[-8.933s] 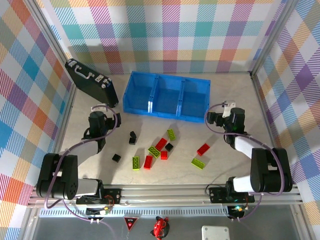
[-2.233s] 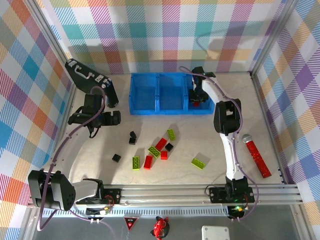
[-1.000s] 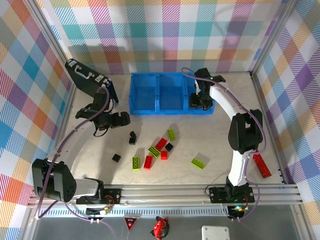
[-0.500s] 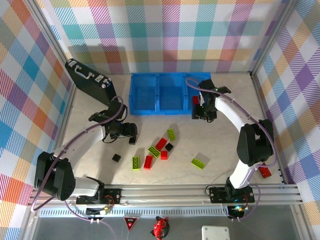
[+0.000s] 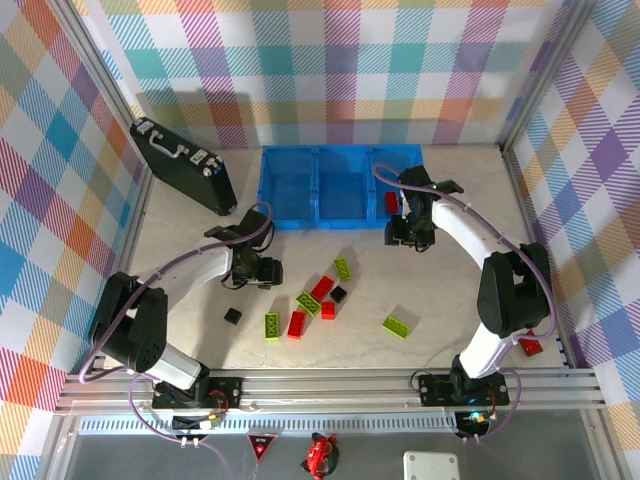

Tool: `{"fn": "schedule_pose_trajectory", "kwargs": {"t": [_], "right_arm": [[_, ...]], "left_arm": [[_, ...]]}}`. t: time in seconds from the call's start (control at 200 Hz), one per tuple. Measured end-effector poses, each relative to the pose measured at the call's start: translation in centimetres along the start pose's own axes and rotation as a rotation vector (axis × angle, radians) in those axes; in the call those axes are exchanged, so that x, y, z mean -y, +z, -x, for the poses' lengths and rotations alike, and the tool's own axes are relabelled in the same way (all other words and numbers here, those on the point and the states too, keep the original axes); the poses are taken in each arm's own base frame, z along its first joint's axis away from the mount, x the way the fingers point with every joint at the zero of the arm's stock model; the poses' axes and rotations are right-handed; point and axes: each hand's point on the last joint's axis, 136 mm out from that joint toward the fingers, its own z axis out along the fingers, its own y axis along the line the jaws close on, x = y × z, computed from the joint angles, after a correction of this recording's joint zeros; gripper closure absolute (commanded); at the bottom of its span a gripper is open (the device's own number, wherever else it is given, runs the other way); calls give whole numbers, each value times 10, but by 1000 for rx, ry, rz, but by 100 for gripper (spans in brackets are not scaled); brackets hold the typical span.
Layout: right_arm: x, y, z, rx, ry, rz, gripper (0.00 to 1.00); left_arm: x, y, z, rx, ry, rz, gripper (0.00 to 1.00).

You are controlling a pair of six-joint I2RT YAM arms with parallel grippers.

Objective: Sort the legos into containers by color
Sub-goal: Pick up the lego from the center of the table.

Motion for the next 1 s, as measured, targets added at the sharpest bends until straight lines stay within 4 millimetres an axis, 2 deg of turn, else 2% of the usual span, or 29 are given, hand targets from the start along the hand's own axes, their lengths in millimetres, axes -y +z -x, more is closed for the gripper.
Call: {"fn": "schedule_pose_trajectory", "kwargs": {"t": [0.43,0.555,1.0], "right_arm": [[1,-1,-2,0,4,-1,45],[1,-3,-2,6,3,1,45],[0,-15,-2,31,1,10,45]], "left_arm": [[-4,24,-6,-51,50,66,49],[-4,27,-6,-58,55,68,55],[0,27,-4,-55,72,65,69]]}}
